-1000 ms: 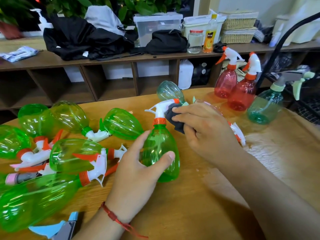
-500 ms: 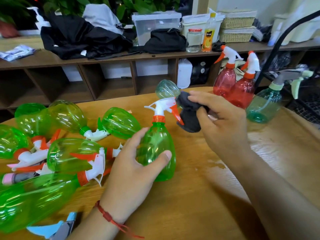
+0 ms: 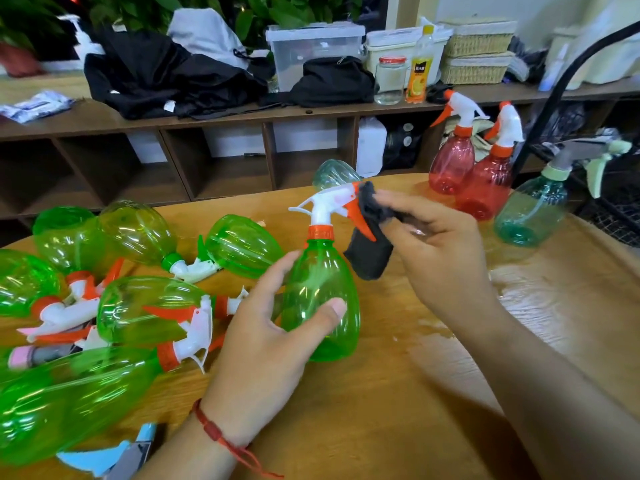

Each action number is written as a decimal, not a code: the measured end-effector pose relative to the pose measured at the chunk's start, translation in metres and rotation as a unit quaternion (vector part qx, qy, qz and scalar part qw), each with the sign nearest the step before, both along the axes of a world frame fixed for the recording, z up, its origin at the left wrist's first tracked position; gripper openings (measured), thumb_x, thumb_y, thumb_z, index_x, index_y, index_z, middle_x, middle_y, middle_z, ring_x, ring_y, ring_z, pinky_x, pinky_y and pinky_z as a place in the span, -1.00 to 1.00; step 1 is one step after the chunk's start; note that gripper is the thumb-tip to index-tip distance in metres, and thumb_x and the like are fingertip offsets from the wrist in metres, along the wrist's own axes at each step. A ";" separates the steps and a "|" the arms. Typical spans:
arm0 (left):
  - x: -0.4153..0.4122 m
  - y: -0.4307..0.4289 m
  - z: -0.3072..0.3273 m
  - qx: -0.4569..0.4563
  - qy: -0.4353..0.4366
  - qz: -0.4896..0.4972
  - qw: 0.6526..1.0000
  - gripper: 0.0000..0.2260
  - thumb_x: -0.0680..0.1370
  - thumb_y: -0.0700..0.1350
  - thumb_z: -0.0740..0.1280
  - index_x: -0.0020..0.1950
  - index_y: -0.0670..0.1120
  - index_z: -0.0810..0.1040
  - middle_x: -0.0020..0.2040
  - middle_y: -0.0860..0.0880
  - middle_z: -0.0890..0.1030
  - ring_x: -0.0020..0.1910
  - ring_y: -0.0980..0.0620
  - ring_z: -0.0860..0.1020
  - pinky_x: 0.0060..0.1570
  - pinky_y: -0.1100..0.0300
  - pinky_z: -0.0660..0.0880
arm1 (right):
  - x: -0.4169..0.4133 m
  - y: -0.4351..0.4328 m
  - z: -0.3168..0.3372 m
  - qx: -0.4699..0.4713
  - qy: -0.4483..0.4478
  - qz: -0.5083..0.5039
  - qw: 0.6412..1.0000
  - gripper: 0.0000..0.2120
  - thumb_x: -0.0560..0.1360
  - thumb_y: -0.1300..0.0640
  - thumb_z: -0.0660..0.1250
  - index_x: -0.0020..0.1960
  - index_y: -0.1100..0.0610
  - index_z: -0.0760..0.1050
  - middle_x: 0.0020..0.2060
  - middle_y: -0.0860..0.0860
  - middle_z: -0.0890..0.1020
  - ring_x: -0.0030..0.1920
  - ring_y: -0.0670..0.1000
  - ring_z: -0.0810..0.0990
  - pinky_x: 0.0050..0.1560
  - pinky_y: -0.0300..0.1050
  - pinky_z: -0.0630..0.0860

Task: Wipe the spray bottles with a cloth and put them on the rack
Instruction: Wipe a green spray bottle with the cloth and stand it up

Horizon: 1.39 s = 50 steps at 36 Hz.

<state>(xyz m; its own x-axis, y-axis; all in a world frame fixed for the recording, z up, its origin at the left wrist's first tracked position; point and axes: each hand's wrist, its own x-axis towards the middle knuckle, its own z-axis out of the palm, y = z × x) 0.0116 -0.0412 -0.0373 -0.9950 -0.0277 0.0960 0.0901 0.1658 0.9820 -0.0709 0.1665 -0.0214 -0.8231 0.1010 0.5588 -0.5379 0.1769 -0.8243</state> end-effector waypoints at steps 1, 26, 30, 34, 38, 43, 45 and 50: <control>0.000 0.000 0.000 -0.003 0.004 0.006 1.000 -0.36 0.45 0.05 0.64 0.50 0.17 0.52 0.26 0.11 0.72 0.22 0.06 0.70 0.15 0.09 0.67 | 0.000 -0.003 -0.002 0.004 -0.004 0.010 1.000 -0.67 0.56 0.34 0.42 0.19 0.00 0.73 0.08 -0.03 0.77 0.16 0.02 0.73 0.25 0.08 0.64; -0.010 -0.012 -0.005 -0.016 0.057 0.042 0.997 -0.38 0.42 0.10 0.59 0.47 0.28 0.52 0.33 0.17 0.67 0.29 0.11 0.65 0.28 -0.10 0.61 | 0.003 -0.005 -0.002 -0.062 -0.080 0.103 0.990 -0.57 0.57 0.38 0.28 0.04 -0.07 0.77 0.02 -0.07 0.78 0.14 0.00 0.73 0.07 0.14 0.70; -0.006 -0.008 -0.002 -0.012 0.063 0.028 0.998 -0.42 0.43 0.04 0.58 0.42 0.29 0.54 0.28 0.23 0.69 0.27 0.15 0.66 0.29 -0.07 0.60 | 0.004 -0.010 0.004 -0.188 -0.114 0.117 0.968 -0.55 0.66 0.42 0.22 -0.02 0.01 0.79 -0.01 0.04 0.76 0.07 0.00 0.73 0.03 -0.04 0.66; -0.004 -0.006 -0.001 -0.011 0.067 0.016 0.998 -0.41 0.44 0.03 0.57 0.45 0.25 0.53 0.27 0.25 0.68 0.28 0.18 0.65 0.28 0.01 0.60 | 0.008 -0.011 0.005 -0.214 -0.116 0.144 0.959 -0.68 0.65 0.35 0.25 0.06 0.10 0.74 0.08 0.12 0.74 0.14 0.06 0.72 0.13 -0.02 0.65; -0.005 -0.010 -0.001 -0.020 0.066 0.012 0.998 -0.37 0.46 0.12 0.55 0.51 0.23 0.50 0.35 0.22 0.65 0.36 0.17 0.60 0.33 0.05 0.60 | 0.012 -0.016 0.009 -0.225 -0.164 0.197 0.940 -0.82 0.64 0.17 0.35 0.06 0.16 0.72 0.10 0.19 0.73 0.16 0.15 0.71 0.14 0.09 0.67; -0.005 -0.015 -0.002 -0.133 0.107 0.008 0.985 -0.32 0.47 0.30 0.45 0.58 0.27 0.40 0.49 0.29 0.49 0.50 0.23 0.44 0.45 0.18 0.40 | 0.007 -0.009 0.012 -0.209 -0.221 0.177 0.936 -0.87 0.45 0.15 0.57 -0.07 0.09 0.64 -0.11 0.08 0.71 -0.06 0.00 0.70 -0.04 -0.01 0.62; -0.005 -0.016 0.000 -0.149 0.110 -0.002 0.983 -0.31 0.48 0.29 0.43 0.60 0.25 0.39 0.50 0.30 0.47 0.50 0.28 0.41 0.40 0.39 0.36 | 0.004 -0.006 0.012 -0.197 -0.237 0.174 0.935 -0.79 0.39 0.18 0.60 -0.07 0.02 0.61 -0.13 0.08 0.70 -0.10 -0.01 0.69 -0.10 -0.04 0.58; -0.006 -0.014 -0.002 -0.201 0.111 0.006 0.973 -0.26 0.50 0.31 0.41 0.66 0.32 0.25 0.54 0.41 0.34 0.54 0.39 0.29 0.38 0.59 0.19 | 0.004 -0.005 0.012 -0.198 -0.260 0.166 0.930 -0.71 0.34 0.20 0.56 -0.02 0.00 0.55 -0.06 0.11 0.68 -0.08 0.01 0.69 -0.09 0.00 0.57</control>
